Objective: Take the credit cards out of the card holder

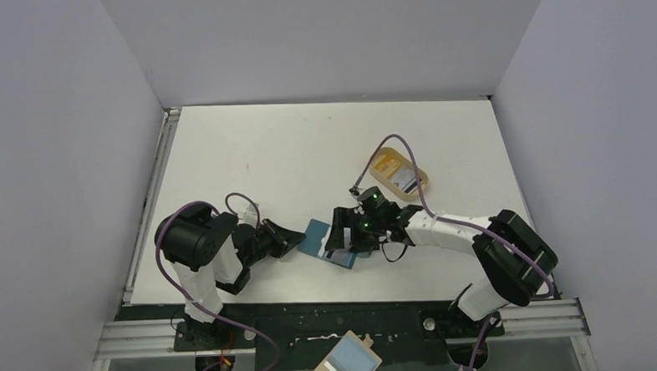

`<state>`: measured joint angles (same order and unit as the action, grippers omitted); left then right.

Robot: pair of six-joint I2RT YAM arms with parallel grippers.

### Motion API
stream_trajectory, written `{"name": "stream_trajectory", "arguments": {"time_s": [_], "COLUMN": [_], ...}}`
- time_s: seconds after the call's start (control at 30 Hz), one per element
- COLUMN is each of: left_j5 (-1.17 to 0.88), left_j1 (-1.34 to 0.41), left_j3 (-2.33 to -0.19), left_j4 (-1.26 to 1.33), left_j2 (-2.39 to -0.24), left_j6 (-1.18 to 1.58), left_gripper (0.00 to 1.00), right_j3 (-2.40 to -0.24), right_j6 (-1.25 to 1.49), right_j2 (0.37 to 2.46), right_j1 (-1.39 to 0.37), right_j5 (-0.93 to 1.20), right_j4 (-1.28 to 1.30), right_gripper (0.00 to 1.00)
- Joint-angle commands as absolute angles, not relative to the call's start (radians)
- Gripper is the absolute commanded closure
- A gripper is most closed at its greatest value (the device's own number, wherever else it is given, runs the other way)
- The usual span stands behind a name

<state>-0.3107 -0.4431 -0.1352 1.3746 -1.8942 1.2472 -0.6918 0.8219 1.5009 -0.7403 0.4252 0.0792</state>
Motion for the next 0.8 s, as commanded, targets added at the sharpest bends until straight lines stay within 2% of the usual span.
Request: {"name": "stream_trajectory", "arguments": {"time_s": [0.0,0.37,0.6,0.77], "left_j5": [-0.306,-0.302,-0.302,-0.256], "left_j1": [-0.439,-0.445,-0.454,-0.491], "left_j3": [-0.123,-0.121,-0.126,-0.123], "left_j4": [1.397,1.397,1.397,1.397], "left_j2": [-1.875,-1.873,-1.890,-1.901], "left_j6": [1.211,1.204,1.199,1.190], "left_gripper": [1.00,1.00,1.00,1.00], "right_j3": [-0.799,-0.921,-0.826,-0.854], "right_j6": [0.750,0.696,0.662,0.654], "right_j2": [1.528,1.546,1.510,1.522], "right_j1": [-0.738,-0.751,-0.736,-0.754], "right_j5": [0.305,0.192,0.214,0.180], "right_j4": [0.269,0.425,0.246,0.249], "right_gripper": [0.11,0.09,0.08,0.10]}}
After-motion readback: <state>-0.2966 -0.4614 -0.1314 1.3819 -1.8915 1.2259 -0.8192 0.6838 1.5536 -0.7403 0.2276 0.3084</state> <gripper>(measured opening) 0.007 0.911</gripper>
